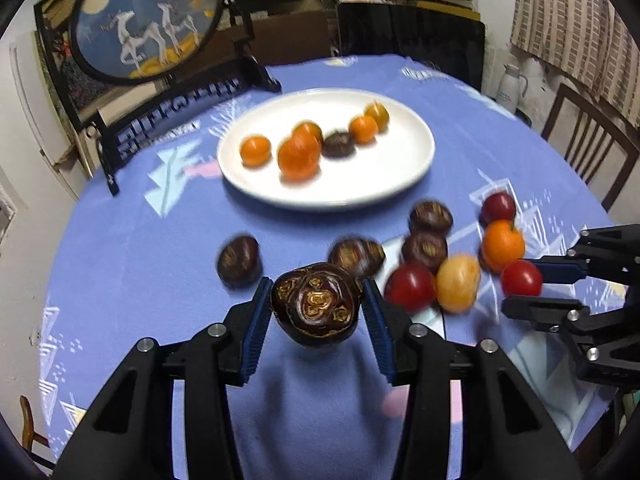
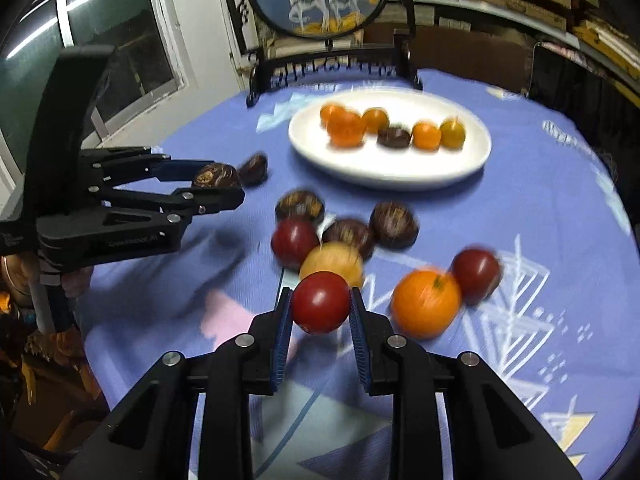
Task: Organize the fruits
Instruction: 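Place the mangosteen and red tomato on the white plate, opening both tools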
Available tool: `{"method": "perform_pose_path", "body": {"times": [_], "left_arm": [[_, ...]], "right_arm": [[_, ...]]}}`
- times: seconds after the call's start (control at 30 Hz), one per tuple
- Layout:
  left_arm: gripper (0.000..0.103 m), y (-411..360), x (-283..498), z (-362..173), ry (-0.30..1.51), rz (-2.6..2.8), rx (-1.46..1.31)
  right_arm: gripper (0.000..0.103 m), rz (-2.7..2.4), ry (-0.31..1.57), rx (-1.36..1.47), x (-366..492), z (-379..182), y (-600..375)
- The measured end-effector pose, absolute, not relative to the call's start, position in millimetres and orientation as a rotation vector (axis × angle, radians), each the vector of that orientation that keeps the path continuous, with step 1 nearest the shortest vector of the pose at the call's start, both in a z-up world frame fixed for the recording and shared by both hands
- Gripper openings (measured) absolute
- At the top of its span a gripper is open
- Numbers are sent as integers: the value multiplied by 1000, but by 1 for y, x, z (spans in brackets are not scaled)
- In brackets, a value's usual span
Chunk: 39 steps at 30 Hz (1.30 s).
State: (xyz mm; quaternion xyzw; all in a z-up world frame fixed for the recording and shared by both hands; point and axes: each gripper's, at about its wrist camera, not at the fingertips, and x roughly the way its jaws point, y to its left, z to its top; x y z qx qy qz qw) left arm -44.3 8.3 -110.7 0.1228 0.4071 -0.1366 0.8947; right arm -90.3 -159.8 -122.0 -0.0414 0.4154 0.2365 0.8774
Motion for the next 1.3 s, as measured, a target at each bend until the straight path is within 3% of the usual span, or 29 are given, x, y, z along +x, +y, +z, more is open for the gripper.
{"method": "perform_pose_path", "body": {"times": [0.5,1.3], "left_arm": [[44,-14,31,-70,750,-183,241],[44,-15,146,-112,832,-121,193]], "right_arm": [[28,451,714,-52,-7,-50,-172],[28,390,780,-34,138,-89,-157]]}}
